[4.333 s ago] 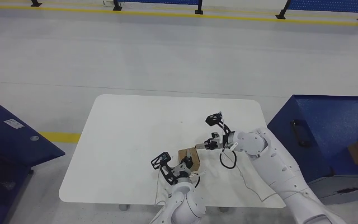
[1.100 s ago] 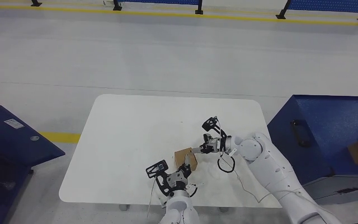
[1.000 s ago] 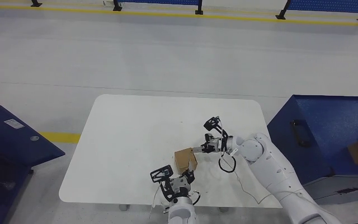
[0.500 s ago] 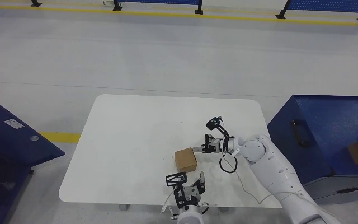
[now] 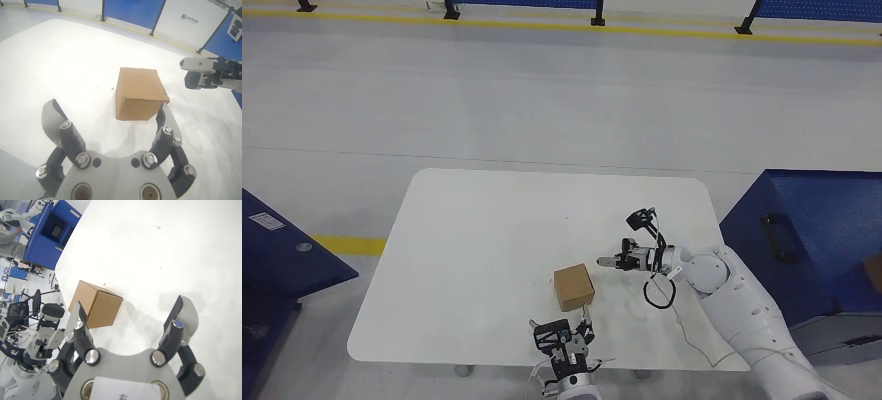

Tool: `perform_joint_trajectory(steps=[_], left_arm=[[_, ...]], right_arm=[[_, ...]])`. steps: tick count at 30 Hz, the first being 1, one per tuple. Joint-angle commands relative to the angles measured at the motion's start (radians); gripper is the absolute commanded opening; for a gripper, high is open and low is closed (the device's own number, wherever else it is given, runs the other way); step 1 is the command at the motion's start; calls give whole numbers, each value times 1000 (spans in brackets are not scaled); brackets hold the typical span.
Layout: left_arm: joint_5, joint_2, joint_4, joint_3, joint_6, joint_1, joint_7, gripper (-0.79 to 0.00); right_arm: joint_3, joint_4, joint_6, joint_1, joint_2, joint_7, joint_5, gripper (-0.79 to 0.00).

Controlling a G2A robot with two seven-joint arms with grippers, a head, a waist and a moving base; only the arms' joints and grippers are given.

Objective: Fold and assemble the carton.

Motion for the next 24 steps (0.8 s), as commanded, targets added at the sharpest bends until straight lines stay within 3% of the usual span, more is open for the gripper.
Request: perform_joint_trajectory(steps=[1,6,14,24], left_arm=[[-67,-12,73,41,-28,-29,100,0],[-162,-48,210,161,-22,-104,123,0],[-333,-96,317,192,-29,-197,200,0],[-368,-143,441,227,-17,-286,188,0]], right_arm=[[7,-3,21,1,3,-5,-18,0],[14,-7,72,3,7,-10,-60,0],[-28,-19,106,8,10,82,-196,0],[-79,-25,82,7,-2,100,-223,0]])
